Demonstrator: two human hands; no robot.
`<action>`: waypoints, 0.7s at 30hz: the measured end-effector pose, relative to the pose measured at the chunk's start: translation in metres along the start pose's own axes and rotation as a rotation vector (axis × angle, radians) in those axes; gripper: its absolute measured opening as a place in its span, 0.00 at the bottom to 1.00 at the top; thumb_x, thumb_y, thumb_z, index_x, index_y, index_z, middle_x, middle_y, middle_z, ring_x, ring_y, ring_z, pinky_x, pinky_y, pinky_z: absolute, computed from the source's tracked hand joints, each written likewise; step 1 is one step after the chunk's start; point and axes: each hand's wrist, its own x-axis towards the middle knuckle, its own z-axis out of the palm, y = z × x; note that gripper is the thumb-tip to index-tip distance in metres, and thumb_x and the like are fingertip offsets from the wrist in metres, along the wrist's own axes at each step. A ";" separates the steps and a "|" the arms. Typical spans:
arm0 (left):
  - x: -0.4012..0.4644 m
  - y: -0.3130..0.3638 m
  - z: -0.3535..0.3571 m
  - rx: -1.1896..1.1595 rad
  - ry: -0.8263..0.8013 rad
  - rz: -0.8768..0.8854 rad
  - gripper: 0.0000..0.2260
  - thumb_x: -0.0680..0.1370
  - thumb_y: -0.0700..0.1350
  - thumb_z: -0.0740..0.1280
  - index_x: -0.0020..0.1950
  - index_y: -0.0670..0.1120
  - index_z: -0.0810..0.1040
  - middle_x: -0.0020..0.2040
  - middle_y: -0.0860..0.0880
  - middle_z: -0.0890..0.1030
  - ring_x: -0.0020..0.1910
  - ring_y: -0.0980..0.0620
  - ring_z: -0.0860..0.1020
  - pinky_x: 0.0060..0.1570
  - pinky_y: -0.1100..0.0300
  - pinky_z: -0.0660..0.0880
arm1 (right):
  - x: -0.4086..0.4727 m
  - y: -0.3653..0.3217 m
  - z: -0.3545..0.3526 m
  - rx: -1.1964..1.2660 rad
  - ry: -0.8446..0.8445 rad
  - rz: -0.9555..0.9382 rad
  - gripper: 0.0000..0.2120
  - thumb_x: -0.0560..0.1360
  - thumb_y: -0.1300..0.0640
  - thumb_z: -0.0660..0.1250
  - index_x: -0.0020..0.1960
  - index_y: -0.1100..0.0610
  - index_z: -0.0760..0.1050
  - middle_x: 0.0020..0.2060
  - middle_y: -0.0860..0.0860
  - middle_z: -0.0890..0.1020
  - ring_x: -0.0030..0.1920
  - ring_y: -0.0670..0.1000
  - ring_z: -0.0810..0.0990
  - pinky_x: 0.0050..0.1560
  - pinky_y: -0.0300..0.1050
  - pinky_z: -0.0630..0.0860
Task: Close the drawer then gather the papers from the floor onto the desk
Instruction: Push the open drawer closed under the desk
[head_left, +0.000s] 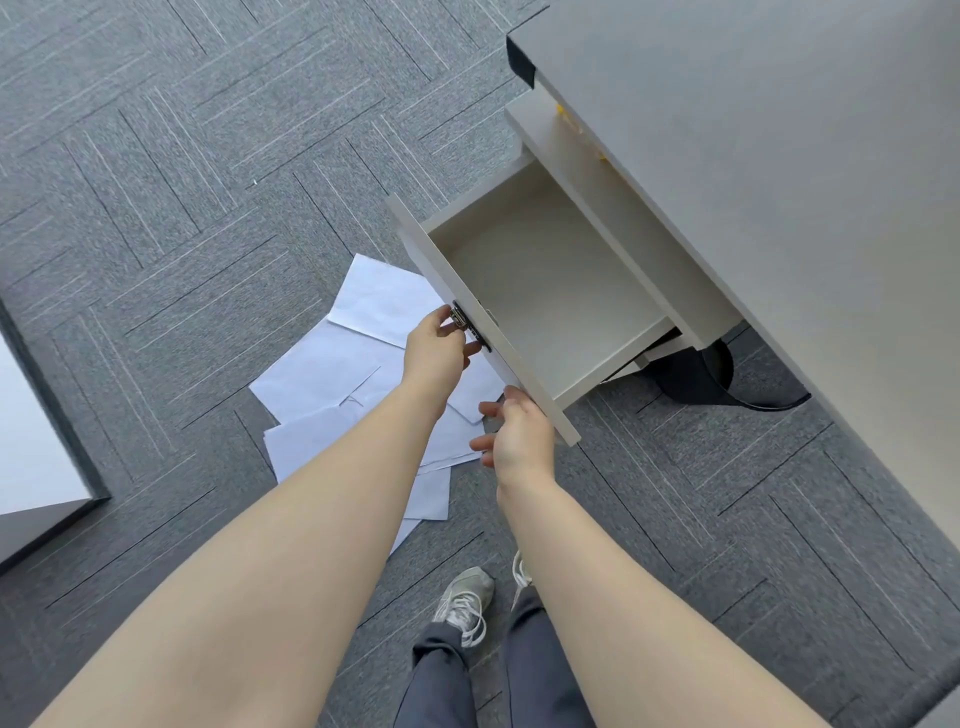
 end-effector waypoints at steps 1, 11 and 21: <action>0.002 0.002 0.005 0.000 0.003 -0.001 0.25 0.77 0.33 0.52 0.72 0.47 0.68 0.61 0.49 0.80 0.46 0.52 0.84 0.49 0.59 0.75 | 0.003 -0.003 -0.003 0.008 0.005 0.000 0.19 0.81 0.57 0.52 0.70 0.54 0.70 0.53 0.51 0.82 0.21 0.44 0.74 0.27 0.40 0.66; 0.015 0.016 0.054 -0.009 -0.003 0.034 0.27 0.76 0.32 0.51 0.73 0.49 0.65 0.63 0.49 0.79 0.49 0.51 0.84 0.51 0.57 0.75 | 0.035 -0.032 -0.033 0.050 0.023 -0.031 0.19 0.81 0.55 0.53 0.70 0.53 0.70 0.53 0.51 0.83 0.21 0.45 0.73 0.29 0.41 0.67; 0.029 0.029 0.091 -0.002 -0.097 0.089 0.26 0.79 0.32 0.54 0.76 0.50 0.61 0.66 0.48 0.76 0.47 0.50 0.83 0.47 0.59 0.72 | 0.068 -0.056 -0.062 0.030 0.062 -0.126 0.17 0.82 0.55 0.54 0.68 0.54 0.72 0.47 0.49 0.83 0.18 0.44 0.71 0.30 0.41 0.68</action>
